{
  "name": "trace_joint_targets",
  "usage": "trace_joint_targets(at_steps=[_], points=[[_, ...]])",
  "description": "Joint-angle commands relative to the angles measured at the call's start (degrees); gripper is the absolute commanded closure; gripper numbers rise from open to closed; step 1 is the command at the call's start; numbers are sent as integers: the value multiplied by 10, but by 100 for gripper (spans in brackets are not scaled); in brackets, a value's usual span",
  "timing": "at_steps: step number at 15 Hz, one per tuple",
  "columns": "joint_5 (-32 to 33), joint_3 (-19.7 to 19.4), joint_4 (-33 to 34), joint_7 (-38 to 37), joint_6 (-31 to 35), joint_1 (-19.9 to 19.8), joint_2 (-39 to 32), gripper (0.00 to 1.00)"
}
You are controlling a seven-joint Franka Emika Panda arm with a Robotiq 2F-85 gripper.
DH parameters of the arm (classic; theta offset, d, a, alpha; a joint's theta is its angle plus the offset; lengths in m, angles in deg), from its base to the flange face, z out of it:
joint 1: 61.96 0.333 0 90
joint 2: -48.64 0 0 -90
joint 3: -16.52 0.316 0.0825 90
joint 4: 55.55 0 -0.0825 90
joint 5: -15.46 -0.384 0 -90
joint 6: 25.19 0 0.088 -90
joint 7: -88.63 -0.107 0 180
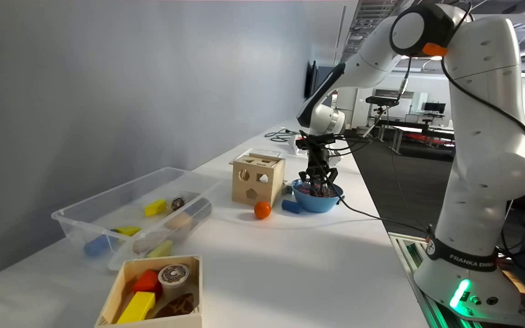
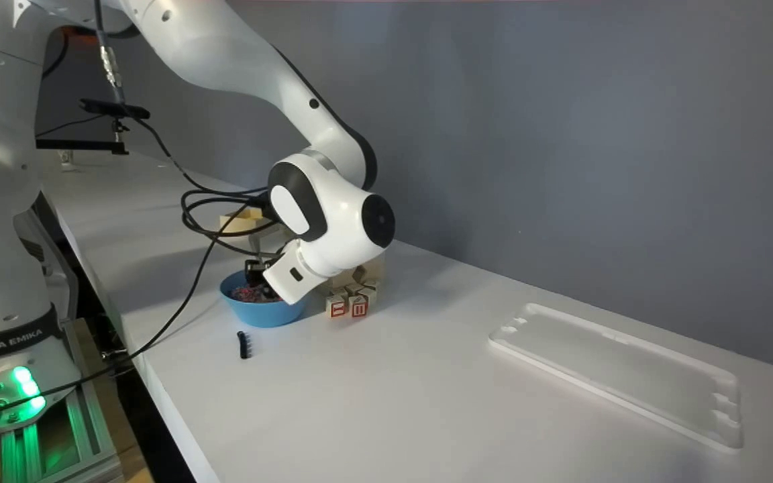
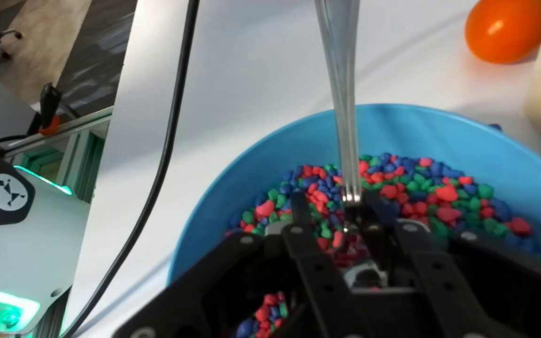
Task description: Pick up the spoon from the bucket and put it in the bowl
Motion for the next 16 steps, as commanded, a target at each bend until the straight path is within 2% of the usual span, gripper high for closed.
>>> trace_joint_targets(at_steps=[1, 4, 6, 11, 15, 16], points=[[17, 4, -85, -12, 29, 13, 99, 34], [19, 12, -141, -29, 58, 24, 183, 14], [3, 26, -171, -55, 125, 25, 236, 1], [13, 89, -250, -117, 266, 9, 378, 0], [97, 150, -303, -204, 338, -29, 494, 0], [55, 127, -252, -162, 308, -4, 408, 0]])
